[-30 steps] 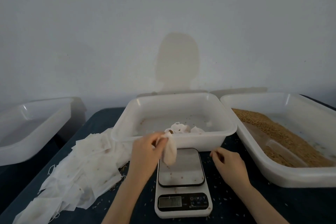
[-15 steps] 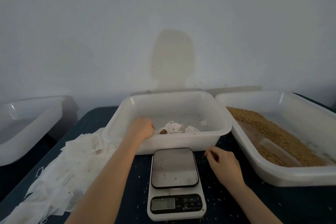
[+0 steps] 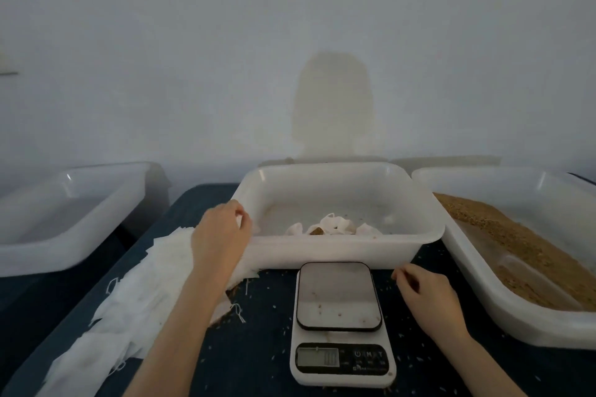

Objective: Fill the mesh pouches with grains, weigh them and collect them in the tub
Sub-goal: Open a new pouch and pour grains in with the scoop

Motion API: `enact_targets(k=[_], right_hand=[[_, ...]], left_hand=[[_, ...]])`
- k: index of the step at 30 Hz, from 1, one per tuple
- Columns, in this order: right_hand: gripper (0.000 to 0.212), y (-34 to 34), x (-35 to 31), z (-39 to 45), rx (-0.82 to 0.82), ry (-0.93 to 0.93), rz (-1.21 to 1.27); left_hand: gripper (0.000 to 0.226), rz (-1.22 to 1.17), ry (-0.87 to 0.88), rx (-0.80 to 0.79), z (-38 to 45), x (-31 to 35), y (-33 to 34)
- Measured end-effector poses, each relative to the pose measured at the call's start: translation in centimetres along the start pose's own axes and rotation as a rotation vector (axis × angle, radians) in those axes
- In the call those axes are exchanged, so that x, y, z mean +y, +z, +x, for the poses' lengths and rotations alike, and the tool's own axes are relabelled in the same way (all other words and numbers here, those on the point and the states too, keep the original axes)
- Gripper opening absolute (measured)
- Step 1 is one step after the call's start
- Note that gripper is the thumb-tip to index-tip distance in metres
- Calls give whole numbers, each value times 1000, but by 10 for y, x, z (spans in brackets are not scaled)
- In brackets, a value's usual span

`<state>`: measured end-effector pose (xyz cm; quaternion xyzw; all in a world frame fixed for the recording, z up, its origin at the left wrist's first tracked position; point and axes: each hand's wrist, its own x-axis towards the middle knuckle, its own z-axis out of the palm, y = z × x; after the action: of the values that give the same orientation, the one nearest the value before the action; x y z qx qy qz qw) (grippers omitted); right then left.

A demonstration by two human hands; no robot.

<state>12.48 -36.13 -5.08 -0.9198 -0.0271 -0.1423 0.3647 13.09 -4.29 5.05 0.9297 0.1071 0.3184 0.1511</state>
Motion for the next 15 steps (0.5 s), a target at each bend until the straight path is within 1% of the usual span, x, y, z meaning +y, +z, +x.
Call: enact_targets(k=[1,2,3,5,6,7,8,10,11,14,15], right_hand=[[23,0,0,0,-1,6,-11],[22,1,0,1,0,14,-19],[22,1,0,1,1,23,-25],[22,1,-1,2,-1,37,-40],[23,1,-1,2,-2,40,-52],[24,1,-2,2,-3,41,-63],[25,0,-4,2,-3,37,-73],[28,-1,-6,2,-4,32,-92],[29,-1,-8,0,-3,34,-98],[31,-4,-10,-2,-2,39,-93],[31,-5,-11,-3,-6,40,-91]], left_hand=[[10,7,0,33,-7,-11,-7],[9,13,-3,16,-15,-24,-12],[9,8,-4,-48,-23,-36,-17],[12,-6,5,-274,-43,-57,-23],[17,16,12,-399,-52,-64,-24],[23,75,24,-503,-61,-69,-23],[28,156,49,-571,-68,-73,-21],[32,272,113,-629,-77,-76,-16],[31,270,128,-633,-80,-77,-13],[22,242,157,-591,-82,-80,-10],[22,251,164,-573,-82,-81,-9]])
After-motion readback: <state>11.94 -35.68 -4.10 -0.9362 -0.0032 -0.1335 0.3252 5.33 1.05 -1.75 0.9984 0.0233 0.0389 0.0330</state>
